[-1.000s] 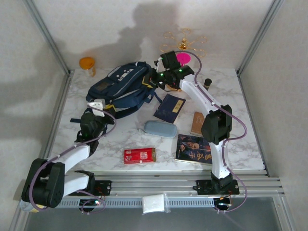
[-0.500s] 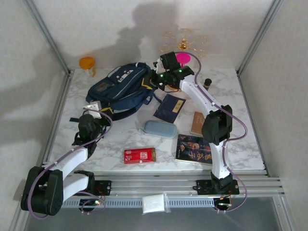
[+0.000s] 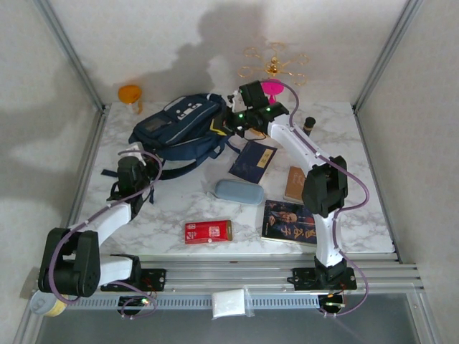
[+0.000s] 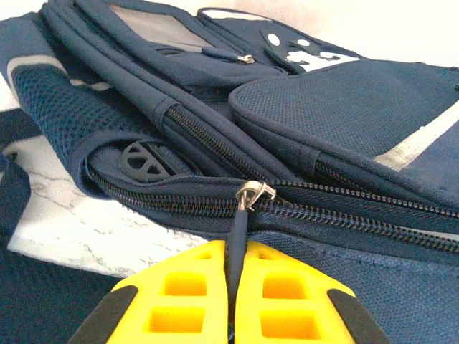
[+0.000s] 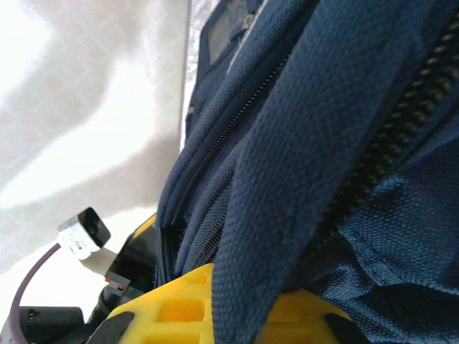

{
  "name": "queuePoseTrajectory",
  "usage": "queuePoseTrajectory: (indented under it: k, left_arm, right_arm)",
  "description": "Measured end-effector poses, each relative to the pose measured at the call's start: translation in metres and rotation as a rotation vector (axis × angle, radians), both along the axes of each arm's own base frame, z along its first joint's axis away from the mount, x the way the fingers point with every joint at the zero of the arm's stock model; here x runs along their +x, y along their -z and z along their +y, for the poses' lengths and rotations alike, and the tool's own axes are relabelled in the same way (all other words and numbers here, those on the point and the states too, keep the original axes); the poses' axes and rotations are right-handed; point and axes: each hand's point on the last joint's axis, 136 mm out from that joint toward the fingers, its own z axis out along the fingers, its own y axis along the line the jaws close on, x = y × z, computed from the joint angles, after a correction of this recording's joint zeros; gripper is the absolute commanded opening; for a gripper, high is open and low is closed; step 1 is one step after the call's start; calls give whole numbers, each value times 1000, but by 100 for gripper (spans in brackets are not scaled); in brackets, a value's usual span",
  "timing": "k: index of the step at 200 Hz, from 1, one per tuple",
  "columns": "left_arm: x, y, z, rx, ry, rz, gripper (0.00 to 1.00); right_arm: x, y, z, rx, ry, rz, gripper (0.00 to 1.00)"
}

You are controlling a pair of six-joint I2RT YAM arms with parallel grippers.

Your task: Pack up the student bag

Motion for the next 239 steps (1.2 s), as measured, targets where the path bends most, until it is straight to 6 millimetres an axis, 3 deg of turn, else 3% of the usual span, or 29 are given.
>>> queuePoseTrajectory:
  k: [11, 48, 68, 96, 126, 143, 163, 186, 225, 239]
  left_arm:
    - [-4, 1, -3, 4, 4, -5, 0]
    - [-21, 12, -11, 23, 11, 7, 0]
    - [-27, 13, -17, 24, 28, 3, 0]
    - [-37, 19, -42, 32, 95, 14, 0]
    - [-45, 17, -55, 30, 128, -6, 0]
    - [-48, 15, -56, 32, 129, -14, 0]
    - [-52, 11, -62, 33, 144, -25, 0]
    - [-59, 7, -68, 30, 161, -41, 0]
    - [-71, 7, -72, 27, 168, -40, 0]
    - [-74, 9, -70, 28, 153, -29, 0]
  right_arm:
    - [-1, 5, -1, -12, 9, 9, 29]
    - [-3, 9, -18, -91, 76, -15, 69]
    - [-8, 7, -34, -164, 118, -53, 84]
    - [-28, 7, -61, -322, 192, -102, 97]
    - [-91, 32, -69, -365, 214, -20, 99]
    - [-124, 54, -50, -345, 215, 67, 99]
    - [-144, 71, -21, -285, 241, 155, 99]
    - [-151, 78, -2, -198, 320, 245, 99]
    - [-126, 78, 22, -69, 457, 317, 99]
    - [-122, 90, 26, -82, 478, 343, 90]
